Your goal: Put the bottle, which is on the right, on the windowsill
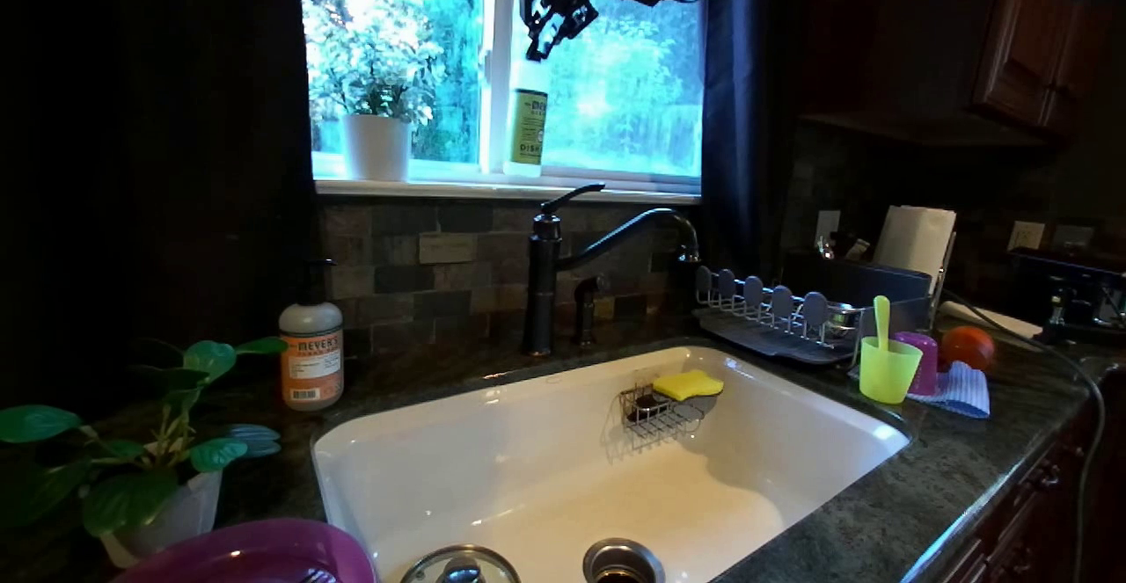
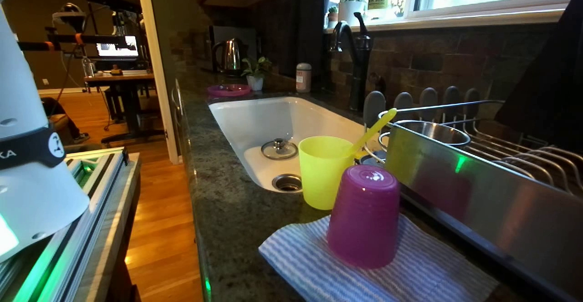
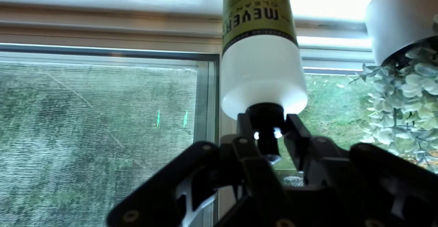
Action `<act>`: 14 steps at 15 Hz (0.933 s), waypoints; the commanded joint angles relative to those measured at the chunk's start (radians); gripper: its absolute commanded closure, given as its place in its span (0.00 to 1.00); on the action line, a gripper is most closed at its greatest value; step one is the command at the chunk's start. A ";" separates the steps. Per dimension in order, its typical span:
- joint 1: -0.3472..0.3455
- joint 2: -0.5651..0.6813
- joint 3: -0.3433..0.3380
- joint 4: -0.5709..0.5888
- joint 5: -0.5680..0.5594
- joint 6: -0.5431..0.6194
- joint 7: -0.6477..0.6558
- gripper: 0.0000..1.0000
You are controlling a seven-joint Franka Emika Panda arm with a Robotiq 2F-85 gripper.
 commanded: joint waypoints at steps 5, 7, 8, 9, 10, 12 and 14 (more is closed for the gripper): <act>0.071 0.194 -0.052 0.308 0.008 -0.078 -0.041 0.93; 0.081 0.230 -0.062 0.355 0.013 -0.091 -0.046 0.93; 0.085 0.247 -0.067 0.378 0.012 -0.101 -0.048 0.93; 0.087 0.263 -0.070 0.401 0.016 -0.111 -0.050 0.93; 0.078 0.271 -0.052 0.407 -0.002 -0.112 -0.045 0.93; 0.079 0.296 -0.054 0.436 -0.003 -0.108 -0.043 0.93; 0.077 0.314 -0.053 0.458 -0.001 -0.104 -0.043 0.45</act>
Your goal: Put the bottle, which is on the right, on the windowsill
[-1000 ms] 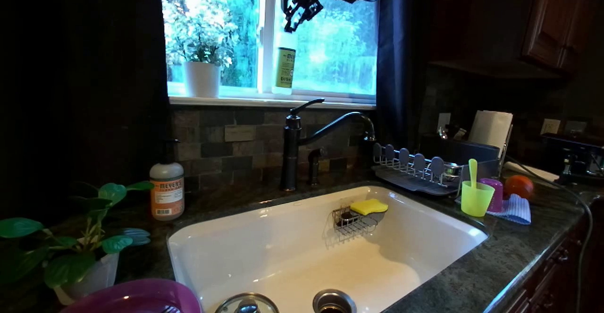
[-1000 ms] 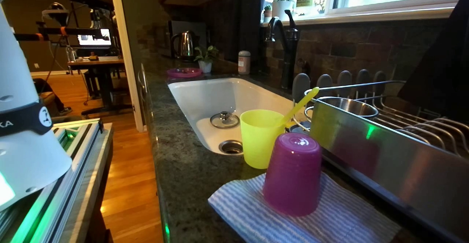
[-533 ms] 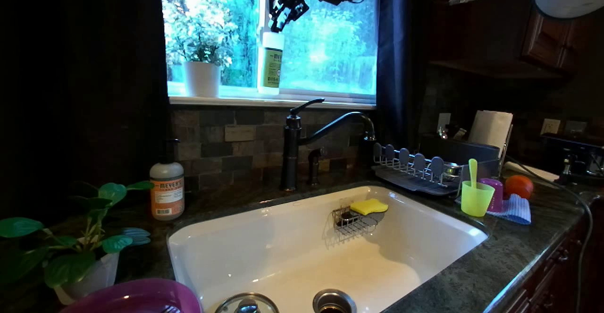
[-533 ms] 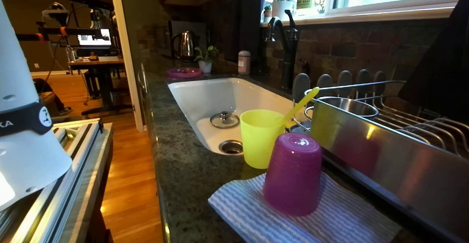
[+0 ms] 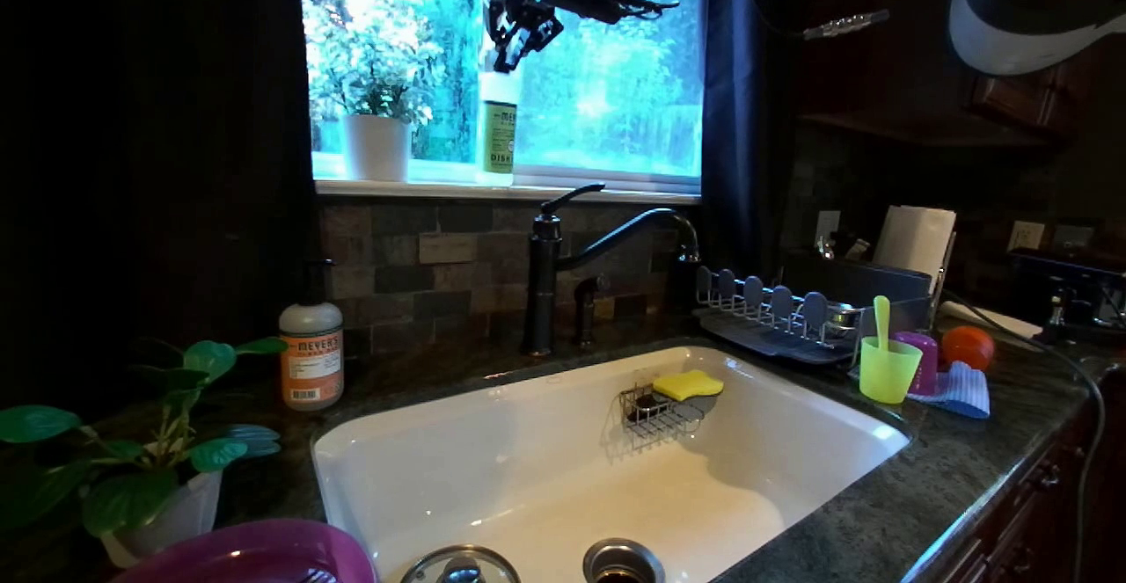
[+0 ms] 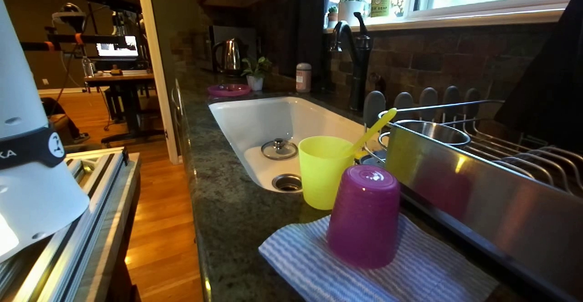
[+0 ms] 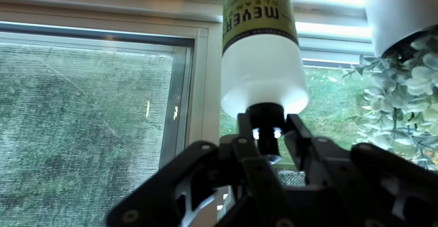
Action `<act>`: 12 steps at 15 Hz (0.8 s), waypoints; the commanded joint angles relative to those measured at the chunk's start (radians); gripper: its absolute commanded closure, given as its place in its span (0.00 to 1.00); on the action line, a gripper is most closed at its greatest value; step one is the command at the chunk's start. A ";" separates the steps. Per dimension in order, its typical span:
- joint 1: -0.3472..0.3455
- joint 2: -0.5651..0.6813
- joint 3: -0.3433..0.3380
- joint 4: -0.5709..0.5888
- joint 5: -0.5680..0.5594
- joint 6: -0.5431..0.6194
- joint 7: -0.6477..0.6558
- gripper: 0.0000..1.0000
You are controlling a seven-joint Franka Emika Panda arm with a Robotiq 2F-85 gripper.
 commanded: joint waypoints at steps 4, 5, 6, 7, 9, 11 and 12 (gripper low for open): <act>0.005 0.071 -0.004 0.129 -0.002 -0.030 -0.016 0.16; 0.006 0.067 -0.007 0.132 -0.004 -0.040 -0.010 0.09; 0.015 0.052 -0.021 0.127 -0.019 -0.054 0.012 0.01; 0.024 0.030 -0.034 0.117 -0.035 -0.070 0.033 0.00; 0.034 -0.019 -0.027 0.083 -0.033 -0.077 0.050 0.00; 0.037 -0.076 -0.011 0.043 -0.013 -0.104 0.064 0.00; 0.034 -0.113 0.003 0.016 0.004 -0.138 0.055 0.00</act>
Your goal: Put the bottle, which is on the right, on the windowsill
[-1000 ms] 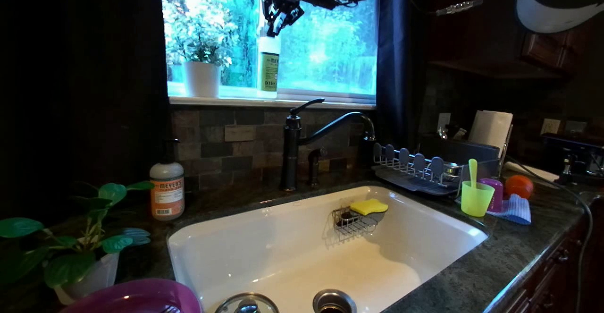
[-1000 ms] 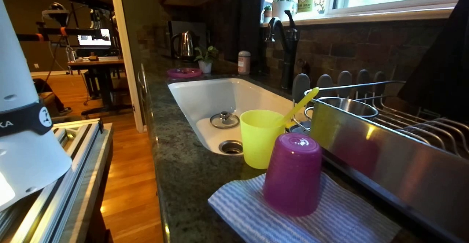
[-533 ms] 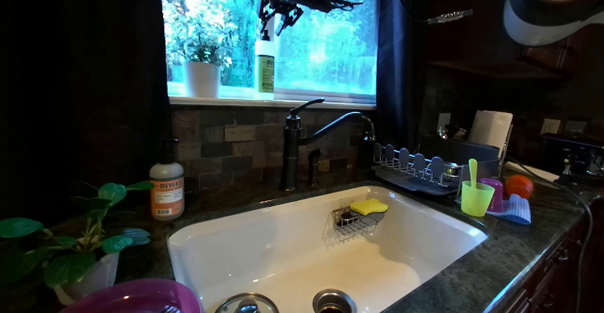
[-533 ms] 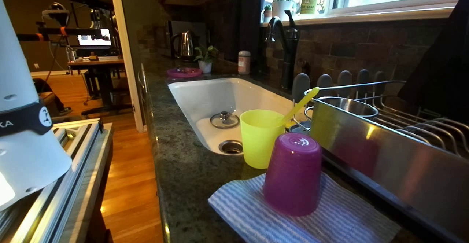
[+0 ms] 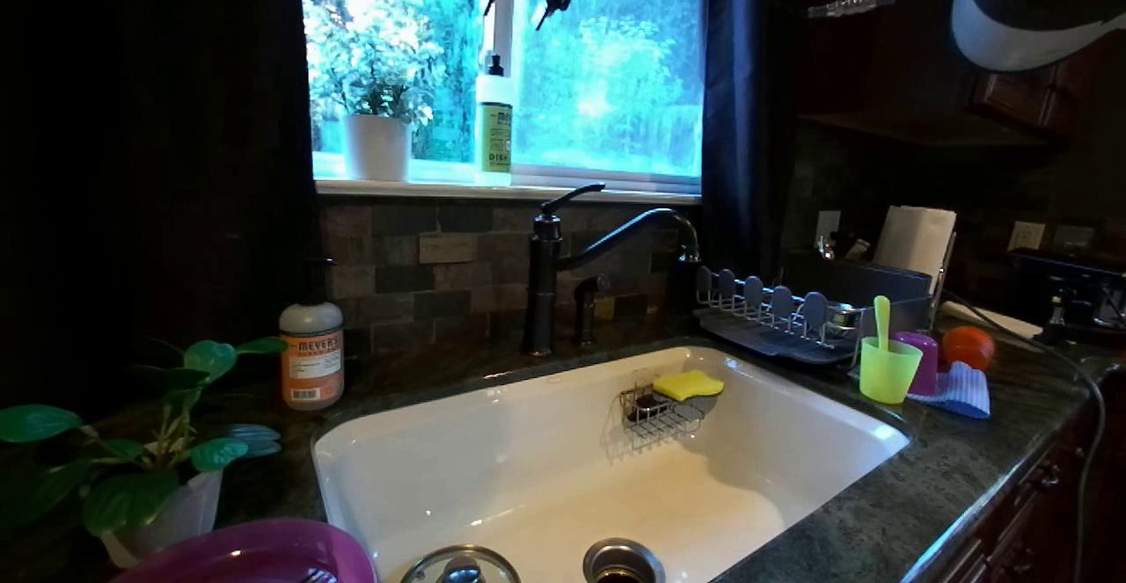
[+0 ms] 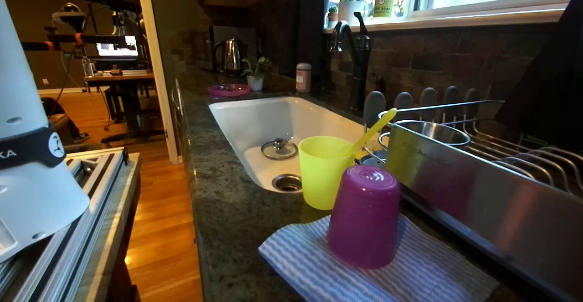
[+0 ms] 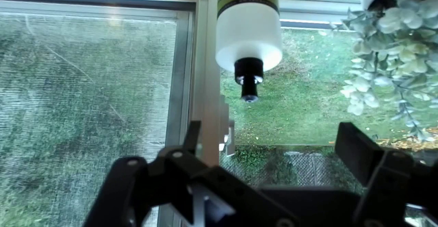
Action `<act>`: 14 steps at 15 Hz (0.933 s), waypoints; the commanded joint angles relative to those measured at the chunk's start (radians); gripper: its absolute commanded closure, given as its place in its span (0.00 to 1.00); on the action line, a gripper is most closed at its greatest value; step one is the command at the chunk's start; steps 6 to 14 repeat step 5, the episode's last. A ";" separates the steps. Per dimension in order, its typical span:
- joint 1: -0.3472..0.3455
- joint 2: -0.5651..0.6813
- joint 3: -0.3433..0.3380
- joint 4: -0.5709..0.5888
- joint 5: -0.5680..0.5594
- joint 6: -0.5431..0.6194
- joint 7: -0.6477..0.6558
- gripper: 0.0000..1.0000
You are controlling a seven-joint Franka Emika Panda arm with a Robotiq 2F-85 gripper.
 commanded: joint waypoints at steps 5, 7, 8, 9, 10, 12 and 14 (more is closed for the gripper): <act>0.019 -0.129 0.034 -0.060 0.014 -0.114 -0.027 0.00; 0.019 -0.129 0.034 -0.060 0.014 -0.114 -0.027 0.00; 0.019 -0.129 0.034 -0.060 0.014 -0.114 -0.027 0.00; 0.019 -0.129 0.034 -0.060 0.014 -0.114 -0.027 0.00; 0.019 -0.129 0.034 -0.060 0.014 -0.114 -0.027 0.00; 0.019 -0.129 0.034 -0.060 0.014 -0.114 -0.027 0.00; 0.019 -0.129 0.034 -0.060 0.014 -0.114 -0.027 0.00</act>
